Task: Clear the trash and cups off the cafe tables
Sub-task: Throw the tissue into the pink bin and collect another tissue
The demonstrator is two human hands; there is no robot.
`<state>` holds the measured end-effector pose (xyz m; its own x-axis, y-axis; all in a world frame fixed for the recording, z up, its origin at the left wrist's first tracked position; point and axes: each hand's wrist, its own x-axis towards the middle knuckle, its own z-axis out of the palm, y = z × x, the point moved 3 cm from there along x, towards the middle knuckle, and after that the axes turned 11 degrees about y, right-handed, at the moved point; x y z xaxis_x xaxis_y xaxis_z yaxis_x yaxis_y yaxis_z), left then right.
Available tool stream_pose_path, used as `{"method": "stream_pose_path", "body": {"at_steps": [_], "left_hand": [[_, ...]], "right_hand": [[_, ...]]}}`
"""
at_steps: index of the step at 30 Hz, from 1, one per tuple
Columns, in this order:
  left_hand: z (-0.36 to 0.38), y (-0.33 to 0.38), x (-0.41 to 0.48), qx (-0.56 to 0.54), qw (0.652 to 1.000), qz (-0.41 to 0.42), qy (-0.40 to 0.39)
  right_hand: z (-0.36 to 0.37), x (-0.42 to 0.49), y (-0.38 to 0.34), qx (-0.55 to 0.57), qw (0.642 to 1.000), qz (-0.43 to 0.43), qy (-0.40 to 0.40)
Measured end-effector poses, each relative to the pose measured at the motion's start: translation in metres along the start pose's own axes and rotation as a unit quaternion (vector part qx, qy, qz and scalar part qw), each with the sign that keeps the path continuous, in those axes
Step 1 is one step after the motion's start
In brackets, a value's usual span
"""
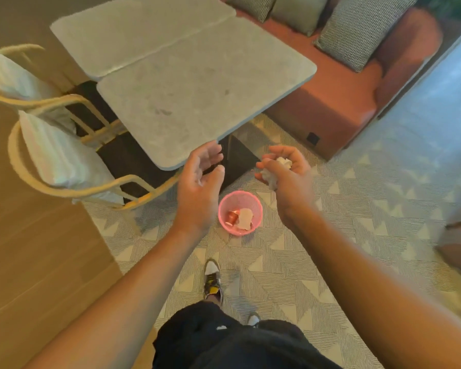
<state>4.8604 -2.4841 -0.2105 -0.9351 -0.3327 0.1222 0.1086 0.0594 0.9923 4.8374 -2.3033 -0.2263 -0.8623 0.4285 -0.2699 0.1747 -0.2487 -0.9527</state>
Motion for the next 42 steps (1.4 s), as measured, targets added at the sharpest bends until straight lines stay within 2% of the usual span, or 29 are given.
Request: {"method": "stream_pose_path", "body": {"at_steps": [9,16,22,32,38,42], "left_hand": [[0.031,-0.081,0.125,0.003,0.995,-0.052,-0.080],[0.066,-0.176,0.165,0.023,0.991,-0.084,-0.105],[0.084,-0.282,0.163,0.048,0.988,-0.103,-0.101],[0.110,-0.474,0.126,0.087,0.980,-0.154,-0.087],[0.115,-0.572,0.101,0.099,0.973,-0.193,-0.074],[0.112,-0.612,0.093,0.106,0.973,-0.193,-0.066]], "right_hand": [[0.055,0.107,0.065,-0.048,0.989,0.080,0.112],[0.055,0.175,0.156,-0.062,0.978,0.141,0.144],[0.039,0.214,0.258,-0.069,0.961,0.213,0.163],[-0.006,0.283,0.447,-0.096,0.949,0.257,0.153],[-0.017,0.311,0.560,-0.078,0.931,0.326,0.145],[-0.021,0.319,0.618,-0.107,0.913,0.359,0.159]]}}
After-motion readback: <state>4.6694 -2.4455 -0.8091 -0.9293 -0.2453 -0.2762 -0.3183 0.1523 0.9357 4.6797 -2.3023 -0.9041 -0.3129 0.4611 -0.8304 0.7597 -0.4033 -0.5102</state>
